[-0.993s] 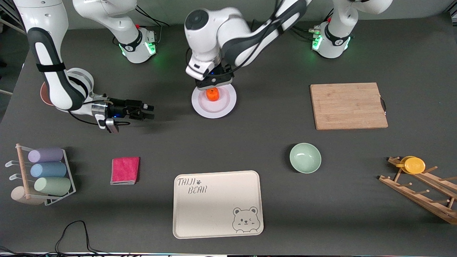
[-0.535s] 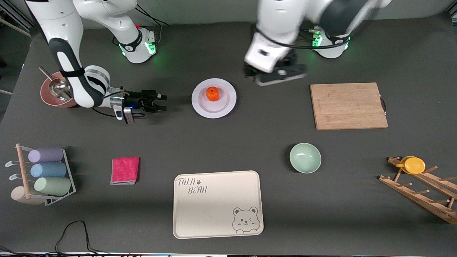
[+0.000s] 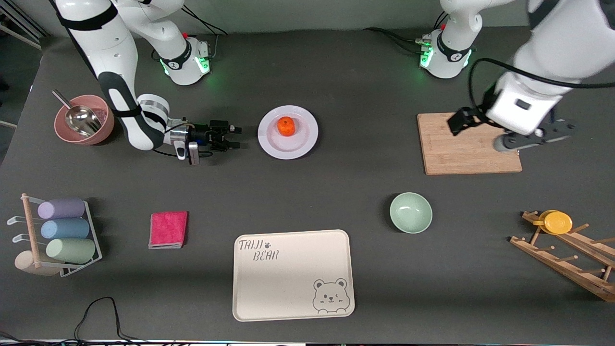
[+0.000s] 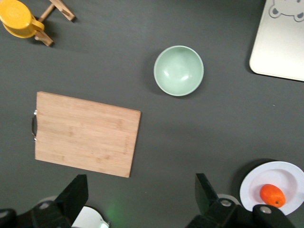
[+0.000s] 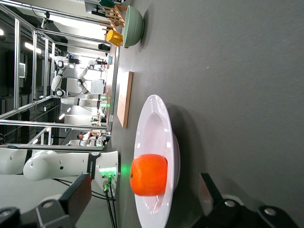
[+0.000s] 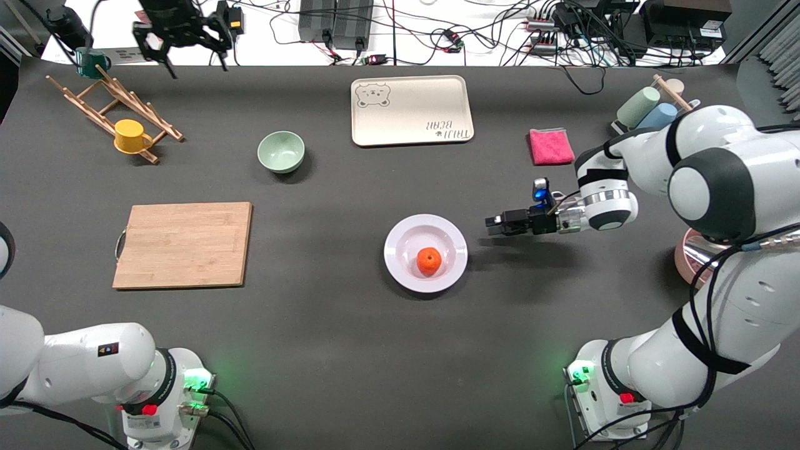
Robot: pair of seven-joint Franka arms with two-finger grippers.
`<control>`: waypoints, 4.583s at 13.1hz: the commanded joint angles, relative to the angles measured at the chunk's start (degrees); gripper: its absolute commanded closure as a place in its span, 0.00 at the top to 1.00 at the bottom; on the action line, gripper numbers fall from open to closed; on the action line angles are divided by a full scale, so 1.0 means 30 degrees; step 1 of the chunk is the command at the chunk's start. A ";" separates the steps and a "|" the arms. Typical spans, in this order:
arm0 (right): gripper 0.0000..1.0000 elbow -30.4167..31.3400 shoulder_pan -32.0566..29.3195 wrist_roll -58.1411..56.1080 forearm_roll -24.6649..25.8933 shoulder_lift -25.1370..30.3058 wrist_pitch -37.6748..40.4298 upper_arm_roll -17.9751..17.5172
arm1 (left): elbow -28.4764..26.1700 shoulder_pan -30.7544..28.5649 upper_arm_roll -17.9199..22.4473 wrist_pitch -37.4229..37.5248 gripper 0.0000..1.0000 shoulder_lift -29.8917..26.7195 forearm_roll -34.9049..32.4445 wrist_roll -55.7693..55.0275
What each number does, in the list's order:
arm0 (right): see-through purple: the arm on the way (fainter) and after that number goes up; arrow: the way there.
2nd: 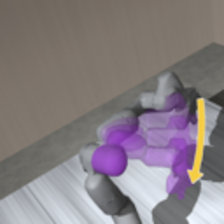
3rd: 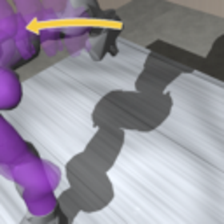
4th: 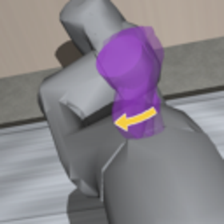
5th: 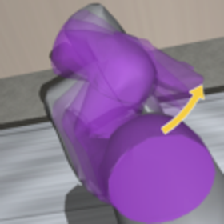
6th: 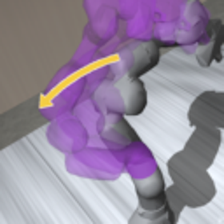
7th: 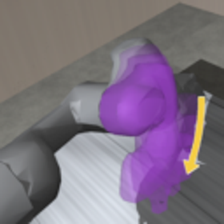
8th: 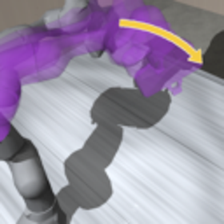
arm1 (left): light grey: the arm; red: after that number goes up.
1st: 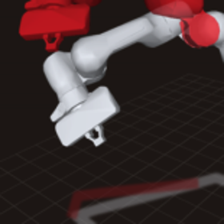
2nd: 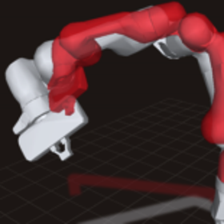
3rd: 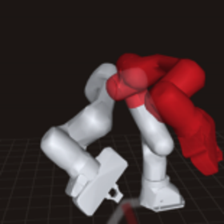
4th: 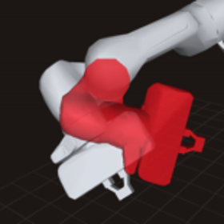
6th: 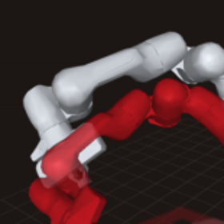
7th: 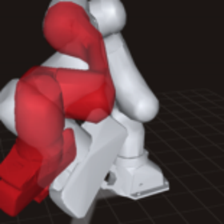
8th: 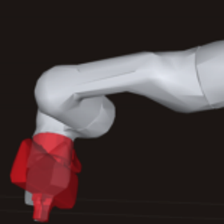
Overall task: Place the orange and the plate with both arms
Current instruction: 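Retract the left gripper while the right gripper reaches the plate rim, then close the right gripper on the white plate's rim, then lift and carry the plate toward the cream bear tray with the right gripper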
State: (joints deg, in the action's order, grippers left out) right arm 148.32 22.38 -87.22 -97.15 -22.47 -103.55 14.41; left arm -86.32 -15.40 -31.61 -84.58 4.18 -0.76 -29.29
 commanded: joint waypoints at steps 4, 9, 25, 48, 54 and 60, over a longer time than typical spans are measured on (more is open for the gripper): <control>1.00 -0.0194 0.1886 -0.1831 -0.2974 -0.1562 -0.0024 -0.0378 | -0.0495 0.0699 0.3605 -0.1044 1.00 -0.0721 0.0340 0.3136; 1.00 -0.0223 0.2119 -0.1921 -0.4821 -0.2003 0.0005 -0.1727 | -0.0465 0.4160 0.8972 -0.1132 1.00 -0.0983 0.0371 0.7175; 0.00 -0.0457 0.3410 -0.5057 -0.6347 -0.2530 -0.0142 -0.1729 | -0.0143 0.5164 1.0477 -0.1045 1.00 -0.1043 0.0312 1.0583; 0.00 -0.4374 0.2414 1.2891 0.0035 0.4617 -0.0902 0.0759 | -0.0319 0.4899 1.0066 -0.1512 1.00 -0.0546 0.0136 1.0788; 0.00 -1.1341 0.2238 1.7142 0.2323 0.2779 -0.1460 0.1695 | -0.0494 0.4958 1.0066 -0.2039 1.00 -0.0633 0.0107 1.0759; 0.00 -1.9630 0.1450 1.8613 0.1510 -0.3805 -0.1313 0.2197 | -0.0964 0.4899 1.0066 -0.2686 1.00 -0.0662 0.0107 1.0759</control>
State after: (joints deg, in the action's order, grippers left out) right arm 100.63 27.70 -34.77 -91.26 -25.05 -109.01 20.75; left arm -88.12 -0.44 -1.25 -91.69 3.12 -0.29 2.23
